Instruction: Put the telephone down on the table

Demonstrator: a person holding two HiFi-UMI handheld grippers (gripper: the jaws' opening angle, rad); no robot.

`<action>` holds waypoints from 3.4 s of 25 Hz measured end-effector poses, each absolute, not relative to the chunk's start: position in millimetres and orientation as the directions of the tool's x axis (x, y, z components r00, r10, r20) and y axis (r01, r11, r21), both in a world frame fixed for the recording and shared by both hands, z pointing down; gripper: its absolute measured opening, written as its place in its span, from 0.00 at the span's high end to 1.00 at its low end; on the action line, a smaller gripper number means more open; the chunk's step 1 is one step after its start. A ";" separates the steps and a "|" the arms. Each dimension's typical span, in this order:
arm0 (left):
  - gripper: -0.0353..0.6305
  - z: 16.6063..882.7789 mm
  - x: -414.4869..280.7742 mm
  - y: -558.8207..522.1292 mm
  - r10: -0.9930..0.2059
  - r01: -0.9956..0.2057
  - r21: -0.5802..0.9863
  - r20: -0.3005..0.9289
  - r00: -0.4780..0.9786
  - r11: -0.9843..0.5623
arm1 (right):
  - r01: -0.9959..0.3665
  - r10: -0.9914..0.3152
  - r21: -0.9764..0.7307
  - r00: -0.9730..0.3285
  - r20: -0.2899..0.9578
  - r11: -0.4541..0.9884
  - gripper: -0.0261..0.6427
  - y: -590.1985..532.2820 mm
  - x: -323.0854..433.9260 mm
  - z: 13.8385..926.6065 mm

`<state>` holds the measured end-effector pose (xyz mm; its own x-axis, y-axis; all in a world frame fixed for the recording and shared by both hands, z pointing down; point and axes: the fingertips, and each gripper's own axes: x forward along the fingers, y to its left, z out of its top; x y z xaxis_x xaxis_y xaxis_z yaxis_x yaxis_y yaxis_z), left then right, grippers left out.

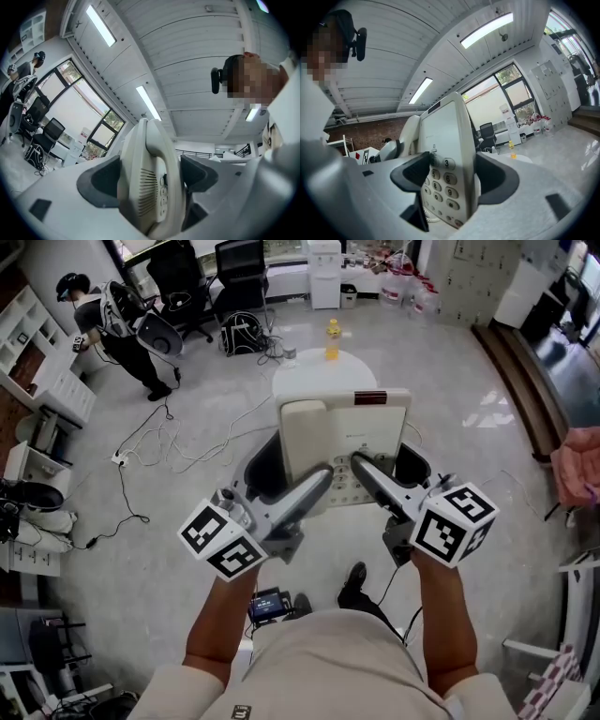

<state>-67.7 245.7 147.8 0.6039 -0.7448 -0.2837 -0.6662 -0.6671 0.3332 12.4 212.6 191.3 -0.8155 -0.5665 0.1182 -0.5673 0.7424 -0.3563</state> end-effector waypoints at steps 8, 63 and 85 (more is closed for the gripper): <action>0.37 153.9 -53.4 181.2 -0.793 -0.710 0.353 -0.269 0.548 -0.610 | -0.516 -0.505 -0.366 -0.853 0.136 0.774 0.53 143.2 24.3 197.2; 0.37 187.0 -38.7 -101.3 -0.608 -0.491 0.411 -0.228 0.760 -0.768 | -0.728 -0.726 -0.407 -0.659 0.195 0.552 0.53 -111.6 47.4 231.1; 0.37 171.5 -146.2 -157.2 -0.649 -0.517 0.436 -0.241 0.722 -0.737 | -0.706 -0.675 -0.388 -0.698 0.238 0.593 0.53 -171.8 -59.3 212.3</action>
